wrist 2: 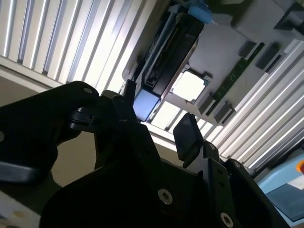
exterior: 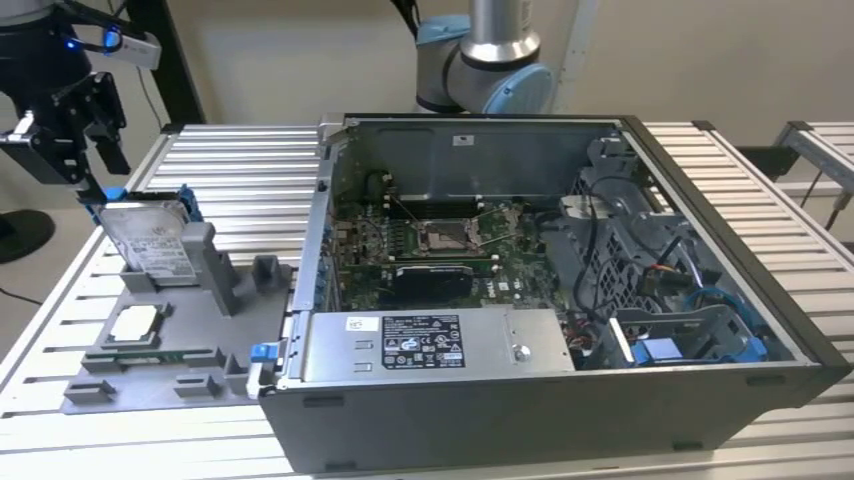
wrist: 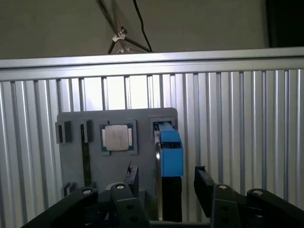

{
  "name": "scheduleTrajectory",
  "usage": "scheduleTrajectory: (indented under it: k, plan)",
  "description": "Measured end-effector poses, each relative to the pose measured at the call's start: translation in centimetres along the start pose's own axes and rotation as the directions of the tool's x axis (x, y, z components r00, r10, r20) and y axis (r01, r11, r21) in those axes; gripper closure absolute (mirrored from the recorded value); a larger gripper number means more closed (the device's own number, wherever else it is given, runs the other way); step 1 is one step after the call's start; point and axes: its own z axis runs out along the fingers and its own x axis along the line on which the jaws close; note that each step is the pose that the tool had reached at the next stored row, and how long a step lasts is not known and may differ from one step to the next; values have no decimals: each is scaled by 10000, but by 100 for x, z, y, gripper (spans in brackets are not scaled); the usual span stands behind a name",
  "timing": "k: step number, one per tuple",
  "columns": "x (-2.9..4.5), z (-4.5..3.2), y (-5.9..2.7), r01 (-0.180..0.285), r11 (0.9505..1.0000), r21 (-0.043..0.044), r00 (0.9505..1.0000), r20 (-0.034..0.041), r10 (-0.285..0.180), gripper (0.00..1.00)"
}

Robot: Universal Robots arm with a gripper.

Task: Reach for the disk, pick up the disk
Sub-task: 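Pick up the disk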

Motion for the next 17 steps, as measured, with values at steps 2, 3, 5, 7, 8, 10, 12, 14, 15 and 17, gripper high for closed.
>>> scheduleTrajectory:
  k: [2,3,5,7,8,10,12,14,15,17]
  plan:
    - [0,36,5,0,10000,1,10000,-1,0,0]
    - [0,54,5,2,10000,0,10000,-3,-2,0]
    - [0,91,5,0,10000,1,10000,-6,0,0]
    - [1,127,5,1,10000,1,10000,-7,-1,0]
    - [1,145,5,1,10000,1,10000,-7,-1,0]
    - [2,182,4,2,10000,1,10000,-8,-2,0]
    - [2,219,4,1,10000,1,10000,-7,-1,0]
    - [2,255,4,1,10000,2,10000,-7,-1,0]
    - [3,274,4,1,10000,1,10000,-7,-1,0]
    - [3,309,3,1,10000,0,10000,-8,-1,0]
